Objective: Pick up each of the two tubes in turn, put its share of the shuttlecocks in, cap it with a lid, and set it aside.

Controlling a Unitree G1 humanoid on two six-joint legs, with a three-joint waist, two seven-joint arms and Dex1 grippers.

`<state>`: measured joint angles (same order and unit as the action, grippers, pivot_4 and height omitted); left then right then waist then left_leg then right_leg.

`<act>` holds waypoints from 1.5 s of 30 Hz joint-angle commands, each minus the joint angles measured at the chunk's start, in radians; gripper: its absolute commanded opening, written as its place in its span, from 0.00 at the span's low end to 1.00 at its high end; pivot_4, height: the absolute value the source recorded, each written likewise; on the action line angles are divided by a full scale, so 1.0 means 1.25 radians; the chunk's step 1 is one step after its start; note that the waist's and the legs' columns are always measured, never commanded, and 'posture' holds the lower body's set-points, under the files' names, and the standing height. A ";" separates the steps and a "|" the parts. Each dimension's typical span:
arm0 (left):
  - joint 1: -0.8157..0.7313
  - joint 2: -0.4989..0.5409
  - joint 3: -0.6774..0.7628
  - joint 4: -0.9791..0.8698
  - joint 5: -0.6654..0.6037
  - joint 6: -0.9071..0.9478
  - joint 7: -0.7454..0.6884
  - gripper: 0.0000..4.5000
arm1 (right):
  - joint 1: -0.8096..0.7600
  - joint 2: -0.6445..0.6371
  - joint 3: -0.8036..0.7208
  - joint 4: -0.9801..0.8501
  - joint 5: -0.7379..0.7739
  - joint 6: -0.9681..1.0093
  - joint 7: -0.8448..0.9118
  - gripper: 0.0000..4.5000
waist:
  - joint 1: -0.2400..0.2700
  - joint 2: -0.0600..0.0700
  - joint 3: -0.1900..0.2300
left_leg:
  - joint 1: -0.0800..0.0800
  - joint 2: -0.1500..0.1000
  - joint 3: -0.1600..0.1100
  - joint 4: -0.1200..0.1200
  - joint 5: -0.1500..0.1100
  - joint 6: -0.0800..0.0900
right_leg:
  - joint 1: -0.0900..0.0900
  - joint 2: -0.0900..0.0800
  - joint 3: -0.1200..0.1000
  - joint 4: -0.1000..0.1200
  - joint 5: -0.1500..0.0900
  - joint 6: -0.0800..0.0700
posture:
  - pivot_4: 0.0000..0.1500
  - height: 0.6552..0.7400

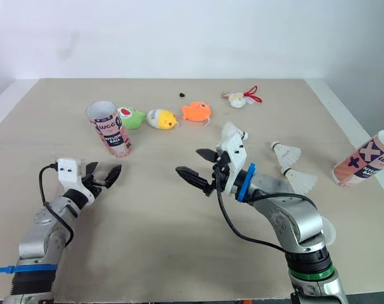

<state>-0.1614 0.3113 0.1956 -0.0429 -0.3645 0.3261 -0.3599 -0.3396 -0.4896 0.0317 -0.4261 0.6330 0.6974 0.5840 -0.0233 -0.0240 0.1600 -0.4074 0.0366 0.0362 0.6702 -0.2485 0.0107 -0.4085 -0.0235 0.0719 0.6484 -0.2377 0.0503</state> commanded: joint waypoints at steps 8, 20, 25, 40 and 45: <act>-0.119 0.026 -0.025 0.096 0.052 -0.038 -0.025 1.00 | 0.005 -0.001 -0.034 -0.053 0.019 -0.001 -0.013 1.00 | 0.000 0.000 0.000 | 0.000 0.000 0.000 0.000 0.000 0.000 | 0.000 0.000 0.000 0.000 0.000 0.000 | 1.00 1.00; -0.277 0.018 -0.031 0.275 0.102 -0.084 -0.010 1.00 | 0.001 0.000 -0.035 -0.053 0.023 0.004 -0.018 1.00 | 0.000 -0.001 0.000 | 0.000 -0.001 0.000 0.000 0.000 0.000 | 0.000 0.000 0.000 0.000 0.001 0.001 | 1.00 1.00; -0.346 0.019 -0.038 0.370 0.119 -0.111 -0.021 1.00 | 0.003 -0.001 -0.038 -0.059 0.025 0.010 -0.022 1.00 | 0.000 -0.001 0.000 | -0.001 -0.001 0.000 0.000 0.000 0.000 | 0.000 0.000 -0.001 0.000 0.001 0.001 | 1.00 1.00; -0.391 0.017 -0.034 0.432 0.128 -0.150 -0.032 0.58 | 0.008 -0.001 -0.044 -0.070 0.027 0.019 -0.031 1.00 | 0.000 -0.002 0.001 | -0.002 -0.002 0.000 0.000 0.000 0.000 | -0.001 -0.001 -0.001 0.000 0.001 0.001 | 1.00 1.00; -0.372 0.052 -0.024 0.390 0.140 -0.147 -0.033 0.58 | 0.009 -0.002 -0.041 -0.067 0.027 0.017 -0.028 1.00 | 0.000 -0.002 0.001 | -0.002 -0.001 0.000 0.000 0.000 0.000 | -0.001 -0.001 -0.001 0.000 0.001 0.001 | 1.00 1.00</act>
<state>-0.6206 0.3407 0.1532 0.5051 -0.1971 0.1574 -0.3996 -0.3261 -0.4899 0.0001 -0.4729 0.6529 0.7245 0.5446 -0.0234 -0.0264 0.1609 -0.4093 0.0349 0.0365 0.6699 -0.2484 0.0102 -0.4095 -0.0242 0.0710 0.6480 -0.2370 0.0512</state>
